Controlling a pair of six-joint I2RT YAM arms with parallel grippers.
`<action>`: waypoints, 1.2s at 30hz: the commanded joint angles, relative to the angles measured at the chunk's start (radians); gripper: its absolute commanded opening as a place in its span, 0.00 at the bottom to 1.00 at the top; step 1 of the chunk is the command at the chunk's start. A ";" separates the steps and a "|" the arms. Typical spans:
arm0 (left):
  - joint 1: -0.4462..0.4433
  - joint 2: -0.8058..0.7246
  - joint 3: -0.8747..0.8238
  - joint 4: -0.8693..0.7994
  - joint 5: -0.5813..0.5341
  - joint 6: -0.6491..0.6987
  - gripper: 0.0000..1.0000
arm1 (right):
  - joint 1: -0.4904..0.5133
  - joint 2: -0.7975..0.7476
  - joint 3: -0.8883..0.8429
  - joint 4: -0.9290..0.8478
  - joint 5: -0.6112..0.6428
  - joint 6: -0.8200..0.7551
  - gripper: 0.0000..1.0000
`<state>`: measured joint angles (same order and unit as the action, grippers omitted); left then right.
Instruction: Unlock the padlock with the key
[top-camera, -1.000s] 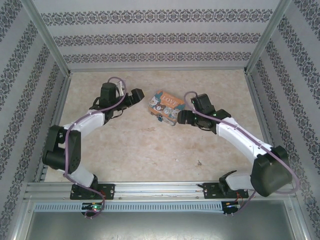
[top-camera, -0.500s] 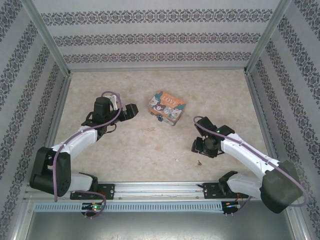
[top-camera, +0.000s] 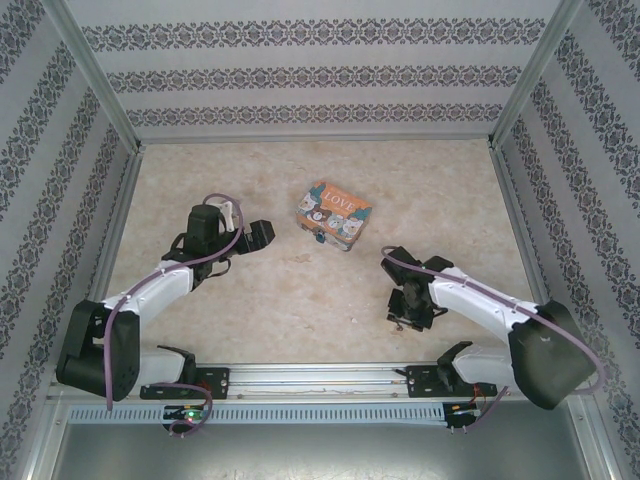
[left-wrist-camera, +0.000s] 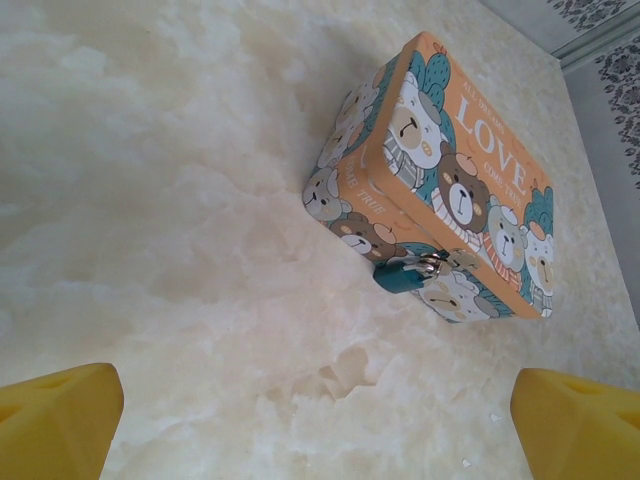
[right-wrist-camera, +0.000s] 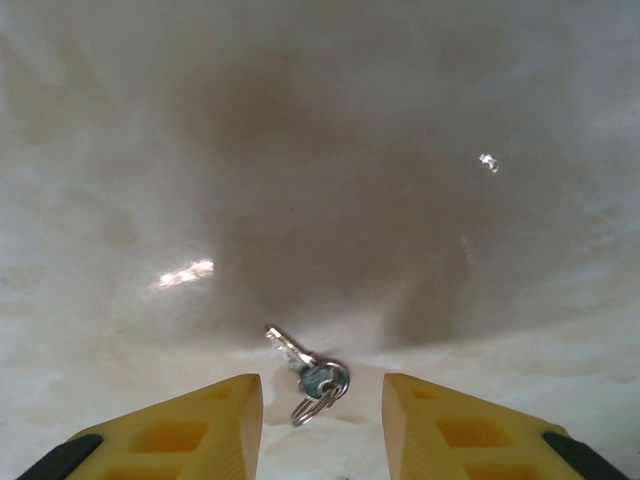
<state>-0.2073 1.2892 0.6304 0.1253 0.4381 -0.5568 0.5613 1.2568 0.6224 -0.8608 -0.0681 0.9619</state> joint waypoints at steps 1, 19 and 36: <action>0.004 -0.031 -0.012 -0.006 -0.014 0.004 0.99 | 0.014 0.033 0.032 -0.022 0.025 -0.022 0.36; 0.003 -0.046 -0.006 -0.015 -0.050 0.003 0.99 | 0.015 0.050 0.000 -0.005 -0.026 -0.017 0.29; 0.004 -0.027 -0.002 -0.006 -0.041 0.010 0.99 | 0.029 0.068 -0.016 0.011 -0.039 0.002 0.18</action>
<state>-0.2073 1.2575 0.6174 0.1226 0.4057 -0.5571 0.5804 1.3083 0.6167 -0.8444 -0.1024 0.9482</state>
